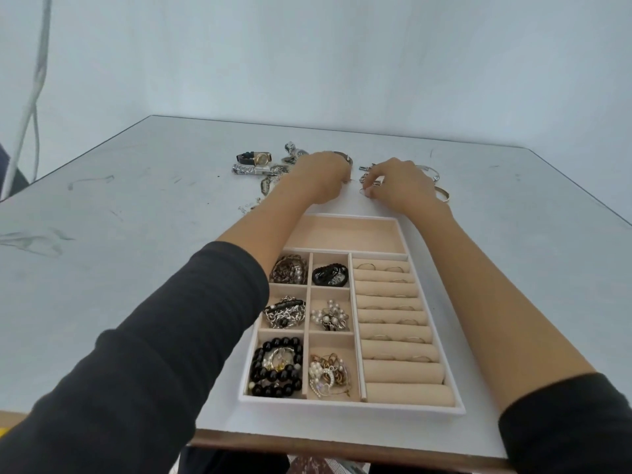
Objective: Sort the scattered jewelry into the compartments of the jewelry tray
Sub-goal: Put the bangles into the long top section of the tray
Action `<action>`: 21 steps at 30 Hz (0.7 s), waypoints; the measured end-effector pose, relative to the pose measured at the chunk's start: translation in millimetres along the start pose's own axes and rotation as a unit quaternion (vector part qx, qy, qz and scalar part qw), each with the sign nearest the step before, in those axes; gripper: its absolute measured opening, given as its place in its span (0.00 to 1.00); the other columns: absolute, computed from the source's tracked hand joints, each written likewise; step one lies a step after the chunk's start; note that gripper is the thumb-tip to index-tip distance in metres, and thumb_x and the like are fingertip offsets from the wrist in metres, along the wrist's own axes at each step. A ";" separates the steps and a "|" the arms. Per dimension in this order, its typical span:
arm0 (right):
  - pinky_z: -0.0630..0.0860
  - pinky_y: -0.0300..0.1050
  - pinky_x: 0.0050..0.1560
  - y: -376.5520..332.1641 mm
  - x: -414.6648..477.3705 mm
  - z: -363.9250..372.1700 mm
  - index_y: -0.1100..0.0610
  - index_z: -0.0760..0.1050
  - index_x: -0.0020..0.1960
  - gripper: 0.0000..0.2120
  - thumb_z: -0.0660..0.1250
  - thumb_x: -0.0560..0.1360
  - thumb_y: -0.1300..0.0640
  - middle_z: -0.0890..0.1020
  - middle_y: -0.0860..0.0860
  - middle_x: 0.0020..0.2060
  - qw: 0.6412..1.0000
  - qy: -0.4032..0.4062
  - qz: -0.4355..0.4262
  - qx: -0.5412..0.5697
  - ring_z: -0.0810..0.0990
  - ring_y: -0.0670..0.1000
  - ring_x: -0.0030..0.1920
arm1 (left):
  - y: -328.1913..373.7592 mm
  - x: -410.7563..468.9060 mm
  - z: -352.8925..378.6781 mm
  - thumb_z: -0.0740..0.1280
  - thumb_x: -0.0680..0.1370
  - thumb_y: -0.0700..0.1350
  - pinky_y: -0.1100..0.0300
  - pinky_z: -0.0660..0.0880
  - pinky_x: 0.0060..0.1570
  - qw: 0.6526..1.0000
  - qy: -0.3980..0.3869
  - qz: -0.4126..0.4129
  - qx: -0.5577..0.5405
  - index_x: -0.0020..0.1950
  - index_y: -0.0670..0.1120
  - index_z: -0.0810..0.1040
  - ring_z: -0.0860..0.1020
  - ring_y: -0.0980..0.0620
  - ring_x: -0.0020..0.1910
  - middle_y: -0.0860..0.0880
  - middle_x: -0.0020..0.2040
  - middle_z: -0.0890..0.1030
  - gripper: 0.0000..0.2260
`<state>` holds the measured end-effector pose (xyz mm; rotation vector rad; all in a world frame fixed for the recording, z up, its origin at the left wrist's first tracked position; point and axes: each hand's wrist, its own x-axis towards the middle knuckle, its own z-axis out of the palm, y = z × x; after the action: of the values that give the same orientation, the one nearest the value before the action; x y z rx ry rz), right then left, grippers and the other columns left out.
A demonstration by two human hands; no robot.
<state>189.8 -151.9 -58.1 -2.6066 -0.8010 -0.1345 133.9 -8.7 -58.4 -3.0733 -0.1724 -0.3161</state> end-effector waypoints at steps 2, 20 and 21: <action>0.66 0.43 0.44 -0.3 1.4 -1.9 0.51 0.80 0.51 0.07 0.69 0.73 0.55 0.80 0.53 0.52 1.000 -0.019 0.009 0.006 0.77 0.54 0.52 | -2.1 -0.9 -2.7 0.63 0.78 0.41 0.51 0.72 0.54 0.999 0.027 -0.015 -0.032 0.57 0.49 0.79 0.76 0.42 0.58 0.45 0.60 0.77 0.10; 0.68 0.41 0.39 -0.3 -9.7 -13.4 0.58 0.79 0.44 0.06 0.73 0.68 0.63 0.73 0.43 0.32 0.994 -0.044 -0.022 0.096 0.72 0.46 0.34 | -14.5 -25.3 -11.4 0.70 0.74 0.43 0.63 0.67 0.44 0.960 0.049 -0.072 -0.265 0.50 0.45 0.83 0.75 0.51 0.43 0.50 0.40 0.77 0.06; 0.68 0.41 0.40 -0.4 -11.7 -14.8 0.57 0.79 0.43 0.06 0.74 0.68 0.62 0.72 0.42 0.31 0.994 -0.037 -0.031 0.097 0.71 0.44 0.33 | -15.6 -31.5 -13.6 0.70 0.74 0.44 0.63 0.67 0.44 0.952 0.071 -0.075 -0.288 0.49 0.45 0.83 0.75 0.52 0.42 0.49 0.39 0.77 0.06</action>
<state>180.3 -163.7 -46.9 -2.4175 -0.8745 0.0224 98.8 2.6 -51.0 -3.5947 -0.3692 -0.7097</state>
